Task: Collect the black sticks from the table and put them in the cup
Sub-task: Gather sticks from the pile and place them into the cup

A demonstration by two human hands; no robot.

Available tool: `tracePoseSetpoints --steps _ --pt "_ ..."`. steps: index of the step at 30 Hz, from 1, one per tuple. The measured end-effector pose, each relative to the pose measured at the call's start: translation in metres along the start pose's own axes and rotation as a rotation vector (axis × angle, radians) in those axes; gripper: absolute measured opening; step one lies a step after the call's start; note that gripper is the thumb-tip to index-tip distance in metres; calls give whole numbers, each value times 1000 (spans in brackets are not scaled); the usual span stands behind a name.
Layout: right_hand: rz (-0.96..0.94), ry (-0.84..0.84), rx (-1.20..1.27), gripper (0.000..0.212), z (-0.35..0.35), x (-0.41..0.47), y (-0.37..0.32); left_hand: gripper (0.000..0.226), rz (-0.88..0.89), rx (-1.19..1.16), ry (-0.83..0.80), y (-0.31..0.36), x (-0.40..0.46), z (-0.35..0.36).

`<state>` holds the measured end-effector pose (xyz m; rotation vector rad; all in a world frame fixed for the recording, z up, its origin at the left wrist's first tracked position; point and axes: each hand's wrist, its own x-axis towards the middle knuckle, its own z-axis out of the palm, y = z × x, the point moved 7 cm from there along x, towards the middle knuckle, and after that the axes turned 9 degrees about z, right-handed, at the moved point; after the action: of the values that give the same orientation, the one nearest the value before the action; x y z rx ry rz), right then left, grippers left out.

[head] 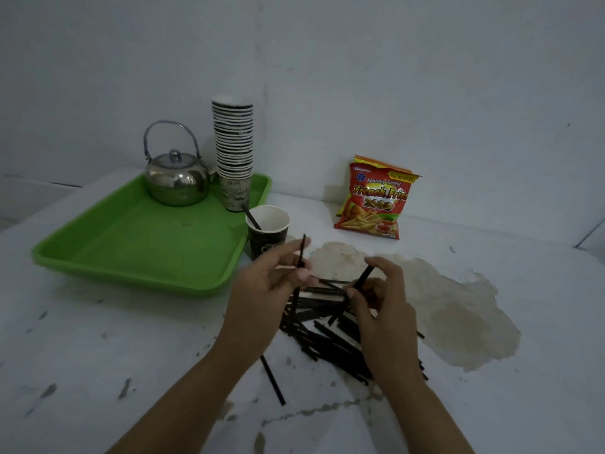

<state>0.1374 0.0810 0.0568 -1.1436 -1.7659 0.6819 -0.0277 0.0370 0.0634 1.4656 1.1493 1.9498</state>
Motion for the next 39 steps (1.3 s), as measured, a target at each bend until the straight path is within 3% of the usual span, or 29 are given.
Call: tracePoseSetpoints --steps 3,10,14,22,29,32,35,39 --pt "-10 -1 65 47 10 25 -19 58 86 -43 55 20 26 -19" --pt "-188 79 151 41 39 95 -91 48 306 194 258 61 99 -54" --pt "-192 48 101 40 68 112 -98 44 330 302 298 51 118 -57" --pt "-186 -115 -230 41 111 115 -70 41 161 540 179 -9 113 -57" --pt "-200 -211 -262 37 102 112 -72 29 178 818 91 -16 106 -60" --pt "-207 -165 -222 32 81 101 -75 33 228 886 53 -6 97 -60" --pt "-198 -149 -199 26 60 76 -70 29 388 901 0 12 75 -50" --pt "-127 -162 -194 19 39 42 -47 23 453 839 -291 15 33 -23"
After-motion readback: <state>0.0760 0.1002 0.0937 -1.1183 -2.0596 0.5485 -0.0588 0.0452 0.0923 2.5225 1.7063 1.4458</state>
